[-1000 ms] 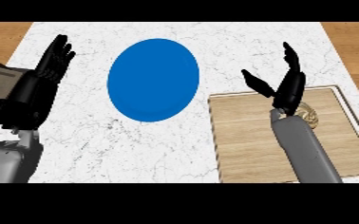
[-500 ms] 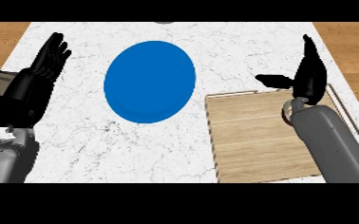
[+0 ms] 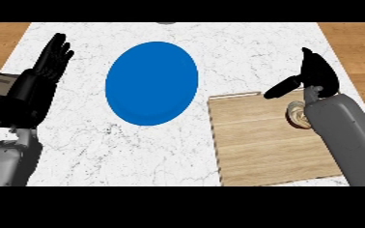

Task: Pick the cupcake from the tray and place it in the plate

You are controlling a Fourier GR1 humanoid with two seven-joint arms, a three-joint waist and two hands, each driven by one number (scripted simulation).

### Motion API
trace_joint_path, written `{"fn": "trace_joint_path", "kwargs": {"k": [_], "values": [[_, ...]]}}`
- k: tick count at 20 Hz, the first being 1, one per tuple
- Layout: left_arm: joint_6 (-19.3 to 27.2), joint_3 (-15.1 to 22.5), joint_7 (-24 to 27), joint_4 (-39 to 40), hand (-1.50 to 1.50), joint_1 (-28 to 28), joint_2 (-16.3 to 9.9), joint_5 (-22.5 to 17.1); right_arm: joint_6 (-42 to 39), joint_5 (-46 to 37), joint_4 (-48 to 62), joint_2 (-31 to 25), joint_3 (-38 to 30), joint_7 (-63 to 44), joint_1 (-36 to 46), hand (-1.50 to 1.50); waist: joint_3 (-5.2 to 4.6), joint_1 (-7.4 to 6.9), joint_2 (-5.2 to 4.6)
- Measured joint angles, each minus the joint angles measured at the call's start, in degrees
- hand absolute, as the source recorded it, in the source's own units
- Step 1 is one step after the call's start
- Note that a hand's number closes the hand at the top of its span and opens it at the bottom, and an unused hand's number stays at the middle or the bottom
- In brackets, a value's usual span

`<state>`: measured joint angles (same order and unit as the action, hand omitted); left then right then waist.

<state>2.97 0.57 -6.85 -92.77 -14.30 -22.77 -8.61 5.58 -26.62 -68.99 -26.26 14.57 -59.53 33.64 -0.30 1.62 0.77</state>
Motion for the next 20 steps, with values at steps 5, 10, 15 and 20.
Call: {"fn": "trace_joint_path", "kwargs": {"k": [5, 10, 15, 20], "values": [[-0.5, -0.4, 0.5, 1.1, 0.00, -0.7, 0.4, 0.2, -6.4, 2.9, -4.3, -1.3, -0.5, -4.5, -1.0, -1.50, 0.15, -0.50, -0.31], [-1.0, -0.3, 0.5, 1.0, 0.00, -0.9, 0.9, 0.7, -9.0, 2.7, -6.2, -2.6, -0.9, -6.5, -2.8, -1.50, 0.21, -0.95, -0.47], [-1.5, -0.4, 1.3, 0.2, 0.00, 0.8, 1.5, 0.8, -11.0, 2.7, -5.6, -3.7, -1.5, -7.0, -5.7, -1.50, 0.23, -1.27, -0.54], [-2.0, -1.2, 0.7, 0.4, 0.00, -0.4, 1.3, 0.7, -12.0, 2.6, -5.8, -3.5, -2.4, -7.3, -8.6, -1.50, 0.25, -1.27, -0.61]]}}
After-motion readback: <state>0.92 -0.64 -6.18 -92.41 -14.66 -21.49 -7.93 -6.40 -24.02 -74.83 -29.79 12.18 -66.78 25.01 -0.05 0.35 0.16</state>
